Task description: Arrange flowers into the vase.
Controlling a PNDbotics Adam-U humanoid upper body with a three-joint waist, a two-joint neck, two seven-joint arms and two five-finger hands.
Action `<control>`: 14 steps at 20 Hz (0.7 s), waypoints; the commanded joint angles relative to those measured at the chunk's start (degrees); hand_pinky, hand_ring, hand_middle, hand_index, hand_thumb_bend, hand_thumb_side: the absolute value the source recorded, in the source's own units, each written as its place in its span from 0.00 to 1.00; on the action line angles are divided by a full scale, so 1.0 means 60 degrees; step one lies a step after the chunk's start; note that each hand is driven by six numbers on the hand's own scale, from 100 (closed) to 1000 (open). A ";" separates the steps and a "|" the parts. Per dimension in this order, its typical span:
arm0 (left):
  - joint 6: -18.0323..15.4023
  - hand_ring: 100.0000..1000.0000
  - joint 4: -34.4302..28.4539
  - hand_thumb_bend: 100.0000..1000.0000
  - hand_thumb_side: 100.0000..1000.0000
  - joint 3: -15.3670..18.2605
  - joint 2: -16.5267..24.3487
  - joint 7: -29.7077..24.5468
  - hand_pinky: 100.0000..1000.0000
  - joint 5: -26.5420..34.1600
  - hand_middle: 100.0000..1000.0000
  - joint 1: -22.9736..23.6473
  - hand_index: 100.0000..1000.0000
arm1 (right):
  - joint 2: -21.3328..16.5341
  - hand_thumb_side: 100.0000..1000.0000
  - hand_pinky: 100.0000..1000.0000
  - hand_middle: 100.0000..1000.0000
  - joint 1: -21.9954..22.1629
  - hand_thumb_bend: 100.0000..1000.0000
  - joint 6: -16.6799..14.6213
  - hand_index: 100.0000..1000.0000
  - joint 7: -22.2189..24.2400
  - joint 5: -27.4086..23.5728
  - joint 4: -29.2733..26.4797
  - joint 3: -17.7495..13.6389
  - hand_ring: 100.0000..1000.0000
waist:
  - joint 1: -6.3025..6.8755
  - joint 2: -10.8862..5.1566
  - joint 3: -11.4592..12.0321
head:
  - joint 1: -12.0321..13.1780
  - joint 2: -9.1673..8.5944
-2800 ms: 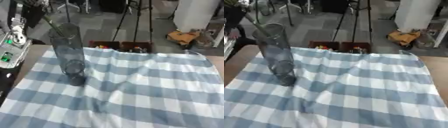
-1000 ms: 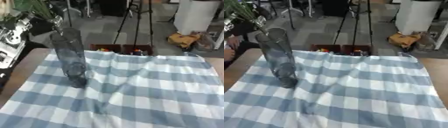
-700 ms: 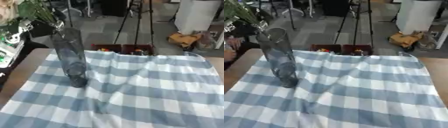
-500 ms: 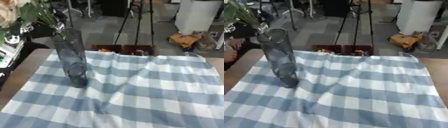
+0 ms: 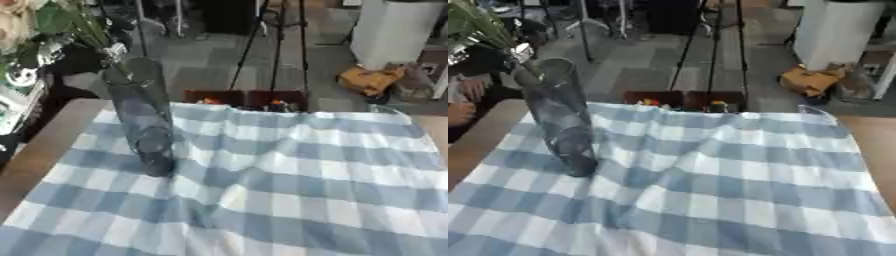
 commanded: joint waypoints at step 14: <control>-0.0205 0.78 -0.0023 0.00 0.61 0.0017 0.0546 -0.1072 0.50 -0.0595 0.80 -0.0149 0.96 | -0.0193 1.00 0.75 0.39 -0.0021 0.00 0.0149 0.73 -0.0107 0.0055 -0.0325 -0.0114 0.50 | 0.0121 -0.0253 0.0020 | -0.0030 0.0006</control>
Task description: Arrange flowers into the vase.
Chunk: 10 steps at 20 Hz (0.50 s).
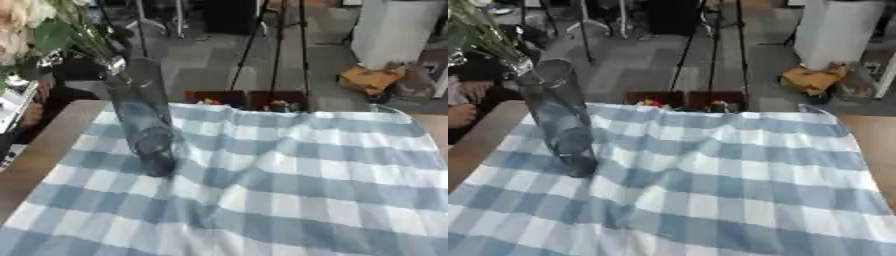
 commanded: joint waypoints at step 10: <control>-0.0018 0.85 0.0056 0.00 0.69 0.0107 0.0415 -0.0214 0.64 -0.0040 0.83 -0.0146 1.00 | -0.0186 1.00 0.75 0.39 -0.0025 0.00 0.0115 0.73 -0.0088 0.0043 -0.0266 -0.0098 0.50 | 0.0039 -0.0263 0.0042 | -0.0012 -0.0018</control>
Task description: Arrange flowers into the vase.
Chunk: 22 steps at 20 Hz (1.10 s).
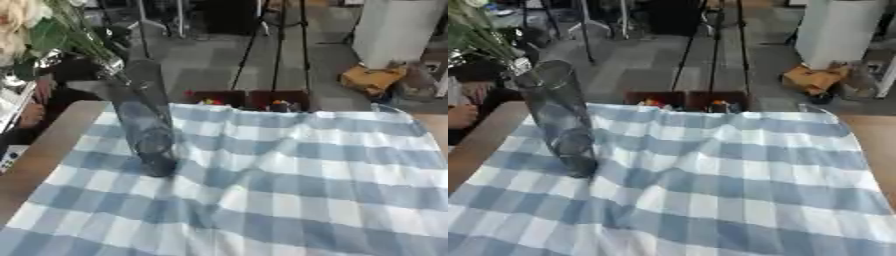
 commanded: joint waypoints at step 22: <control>0.0053 0.99 -0.0006 0.00 0.91 0.0030 0.0634 -0.1876 0.85 0.0878 0.98 -0.0103 1.00 | -0.0174 1.00 0.75 0.38 -0.0018 0.00 0.0184 0.73 -0.0133 0.0023 -0.0281 -0.0082 0.50 | 0.0050 -0.0271 0.0076 | -0.0018 -0.0013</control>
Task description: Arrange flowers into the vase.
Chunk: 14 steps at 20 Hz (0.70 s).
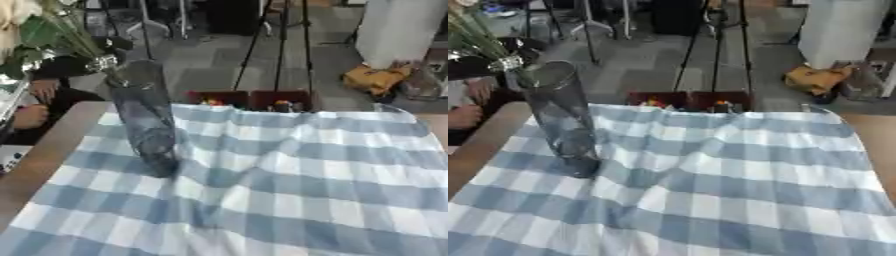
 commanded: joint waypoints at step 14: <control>-0.0135 1.00 -0.0235 0.00 0.91 0.0053 0.0475 -0.0482 0.86 -0.0143 1.00 -0.0064 1.00 | -0.0161 1.00 0.75 0.38 -0.0054 0.00 0.0053 0.73 -0.0035 0.0017 -0.0238 -0.0086 0.50 | -0.0043 -0.0243 -0.0002 | -0.0007 -0.0075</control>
